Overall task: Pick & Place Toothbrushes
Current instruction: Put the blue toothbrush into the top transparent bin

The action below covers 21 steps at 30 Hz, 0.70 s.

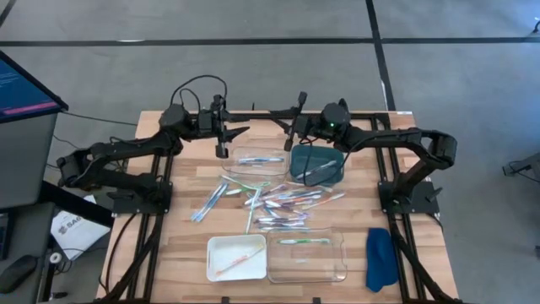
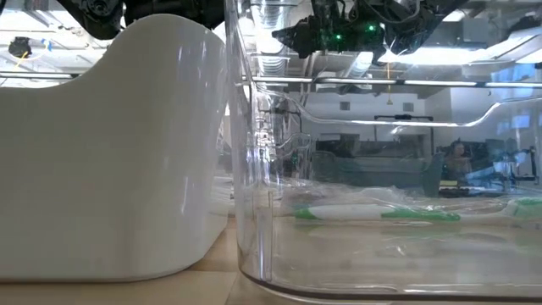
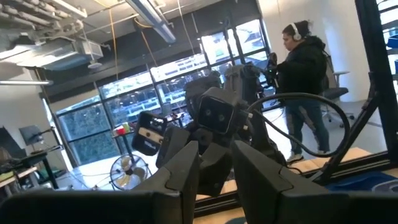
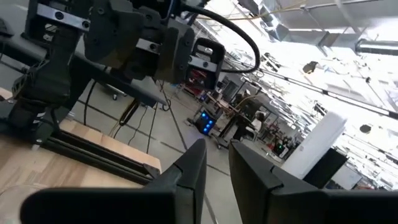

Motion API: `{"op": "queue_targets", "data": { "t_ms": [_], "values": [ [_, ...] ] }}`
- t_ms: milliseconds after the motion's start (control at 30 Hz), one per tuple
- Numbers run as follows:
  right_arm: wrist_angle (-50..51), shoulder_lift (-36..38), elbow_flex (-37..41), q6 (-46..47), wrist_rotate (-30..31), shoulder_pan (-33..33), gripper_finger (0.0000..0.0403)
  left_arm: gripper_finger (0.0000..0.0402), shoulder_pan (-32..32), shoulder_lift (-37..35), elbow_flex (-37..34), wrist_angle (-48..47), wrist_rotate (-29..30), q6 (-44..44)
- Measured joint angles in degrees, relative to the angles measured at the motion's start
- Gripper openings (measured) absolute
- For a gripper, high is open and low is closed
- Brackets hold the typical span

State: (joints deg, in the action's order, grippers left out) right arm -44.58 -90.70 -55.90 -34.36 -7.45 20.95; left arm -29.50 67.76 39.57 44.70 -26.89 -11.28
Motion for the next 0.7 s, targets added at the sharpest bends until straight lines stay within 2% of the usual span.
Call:
{"op": "queue_targets", "data": {
  "t_ms": [300,500,633,700],
  "values": [
    [5.49,-0.06,-2.71,2.31,-0.37,0.06,0.0063,0.0094,0.0,-0.01,0.0,-1.08,-0.01,4.25],
    [13.95,-0.09,-6.64,2.91,-7.19,0.06,0.0063,0.0094,-0.02,-0.01,-0.02,-2.59,-0.05,4.28],
    [16.8,-0.63,-7.85,2.87,-7.95,-0.02,0.0063,0.0094,-0.04,-0.01,0.3,-4.27,-2.34,4.92],
    [17.51,-0.66,-8.01,2.65,-7.97,-0.05,0.0063,0.0094,-0.11,0.0,1.98,-8.46,-4.01,5.2]
  ]
}}
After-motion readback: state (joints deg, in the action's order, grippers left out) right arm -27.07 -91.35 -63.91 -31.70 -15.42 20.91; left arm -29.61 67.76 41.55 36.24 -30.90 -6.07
